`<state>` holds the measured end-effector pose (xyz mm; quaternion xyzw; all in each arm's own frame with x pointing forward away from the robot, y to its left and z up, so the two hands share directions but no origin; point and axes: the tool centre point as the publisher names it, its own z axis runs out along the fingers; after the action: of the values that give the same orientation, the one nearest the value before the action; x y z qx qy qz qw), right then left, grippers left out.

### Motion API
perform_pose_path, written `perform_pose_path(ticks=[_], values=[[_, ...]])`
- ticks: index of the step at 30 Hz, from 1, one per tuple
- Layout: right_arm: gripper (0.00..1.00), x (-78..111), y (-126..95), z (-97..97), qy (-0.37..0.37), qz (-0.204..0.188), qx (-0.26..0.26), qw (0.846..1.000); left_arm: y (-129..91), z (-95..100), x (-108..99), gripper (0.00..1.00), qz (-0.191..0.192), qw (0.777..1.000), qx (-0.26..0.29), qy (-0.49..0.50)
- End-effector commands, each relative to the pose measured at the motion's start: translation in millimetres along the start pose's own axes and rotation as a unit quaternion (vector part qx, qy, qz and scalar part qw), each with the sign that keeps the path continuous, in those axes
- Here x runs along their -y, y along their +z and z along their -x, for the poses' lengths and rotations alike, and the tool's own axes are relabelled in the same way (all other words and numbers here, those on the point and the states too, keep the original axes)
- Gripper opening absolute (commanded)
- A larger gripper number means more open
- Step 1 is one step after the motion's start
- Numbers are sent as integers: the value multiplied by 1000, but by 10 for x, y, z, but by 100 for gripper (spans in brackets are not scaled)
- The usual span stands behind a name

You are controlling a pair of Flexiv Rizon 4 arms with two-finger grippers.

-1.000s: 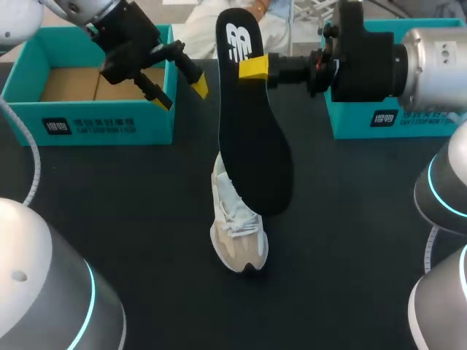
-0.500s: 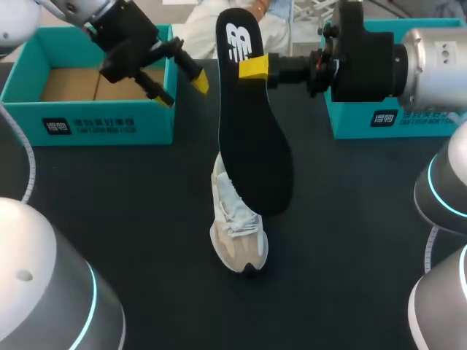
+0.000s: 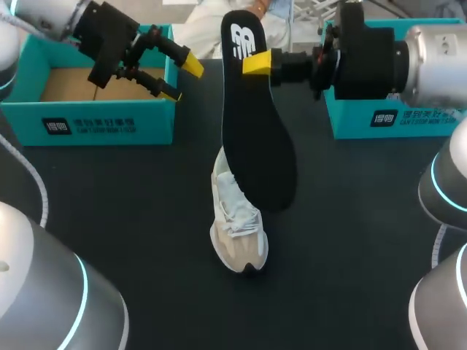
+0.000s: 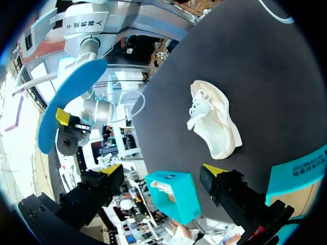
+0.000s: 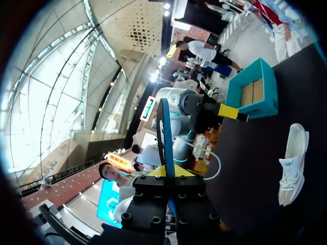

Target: Take the shoe out of the shoebox, open the shoe tongue, remove and reinsert the insole, then place the shoe into the shoebox

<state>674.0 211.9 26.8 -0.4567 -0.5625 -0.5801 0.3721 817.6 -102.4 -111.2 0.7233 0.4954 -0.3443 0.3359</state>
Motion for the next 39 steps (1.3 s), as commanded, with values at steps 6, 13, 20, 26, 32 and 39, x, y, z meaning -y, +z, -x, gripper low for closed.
perform_pose_path(ticks=[6,13,20,26,32,39], values=[[0,-228,-39,53,82,37,31,995,-25,-6,183,100,44,998,35,-6],[0,-382,-89,285,153,52,39,986,-78,67,268,100,74,995,59,-4],[0,-530,-68,493,206,71,57,974,-132,106,317,100,90,993,72,0],[0,-600,-22,665,240,68,66,966,-183,108,373,100,111,989,101,4],[0,-644,16,800,254,92,76,960,-222,150,387,100,119,982,146,-15],[0,-723,95,929,241,129,74,959,-167,236,406,100,110,980,162,-38]])
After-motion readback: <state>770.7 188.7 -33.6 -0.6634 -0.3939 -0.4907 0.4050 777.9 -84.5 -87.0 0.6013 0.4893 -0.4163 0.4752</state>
